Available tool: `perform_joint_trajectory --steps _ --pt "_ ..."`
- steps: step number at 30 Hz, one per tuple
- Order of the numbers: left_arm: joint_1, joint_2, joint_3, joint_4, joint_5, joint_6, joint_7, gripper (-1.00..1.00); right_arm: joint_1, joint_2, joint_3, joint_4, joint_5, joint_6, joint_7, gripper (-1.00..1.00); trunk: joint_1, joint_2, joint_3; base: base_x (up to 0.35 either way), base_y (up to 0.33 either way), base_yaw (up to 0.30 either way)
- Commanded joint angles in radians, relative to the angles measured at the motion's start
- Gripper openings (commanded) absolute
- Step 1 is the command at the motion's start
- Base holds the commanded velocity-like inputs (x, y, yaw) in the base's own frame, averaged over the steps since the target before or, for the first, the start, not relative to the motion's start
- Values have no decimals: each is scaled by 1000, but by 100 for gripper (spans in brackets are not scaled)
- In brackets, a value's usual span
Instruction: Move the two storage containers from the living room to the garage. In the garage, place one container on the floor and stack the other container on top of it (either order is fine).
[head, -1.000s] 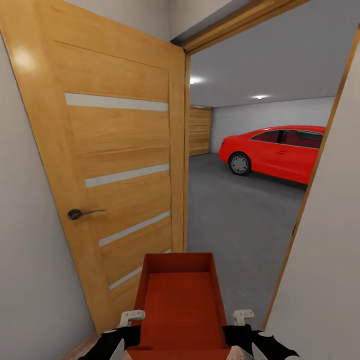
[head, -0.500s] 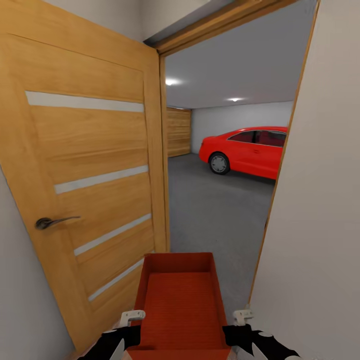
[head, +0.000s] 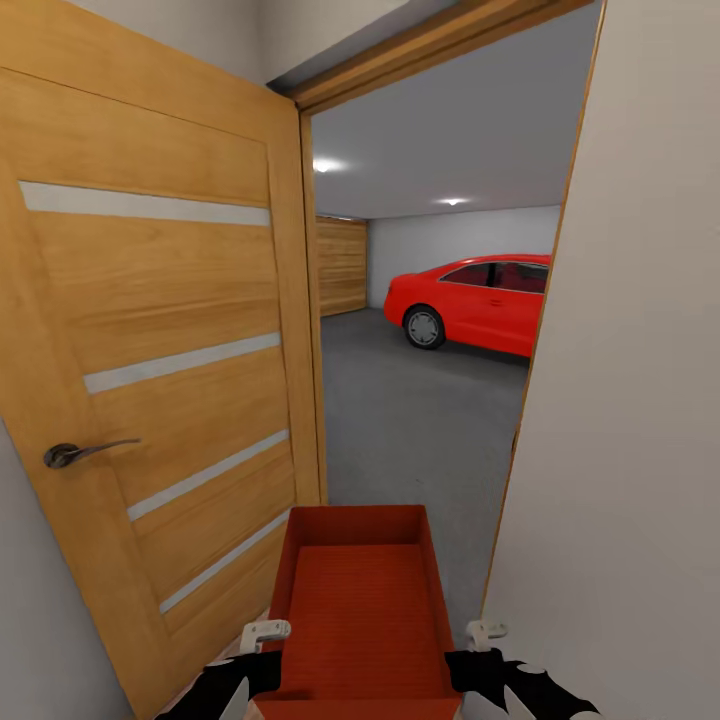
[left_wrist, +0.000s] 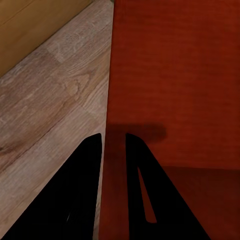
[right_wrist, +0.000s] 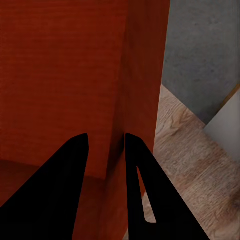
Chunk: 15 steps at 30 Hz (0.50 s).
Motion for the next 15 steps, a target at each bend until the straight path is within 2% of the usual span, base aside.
perform_joint_trajectory --steps 1,8,15 --pt "-1 26 2 -4 -21 -16 27 -100 -1 0 19 4 9 -3 6 -100 0 -2 -2 0 0 -2" --pt "-1 26 3 -4 -20 -16 27 -100 -1 0 19 4 9 -2 6 -100 0 -2 -2 0 31 0" --pt "-1 26 3 -4 -21 -16 27 -100 -1 0 19 4 9 -2 6 -100 0 -2 -2 12 227 0"
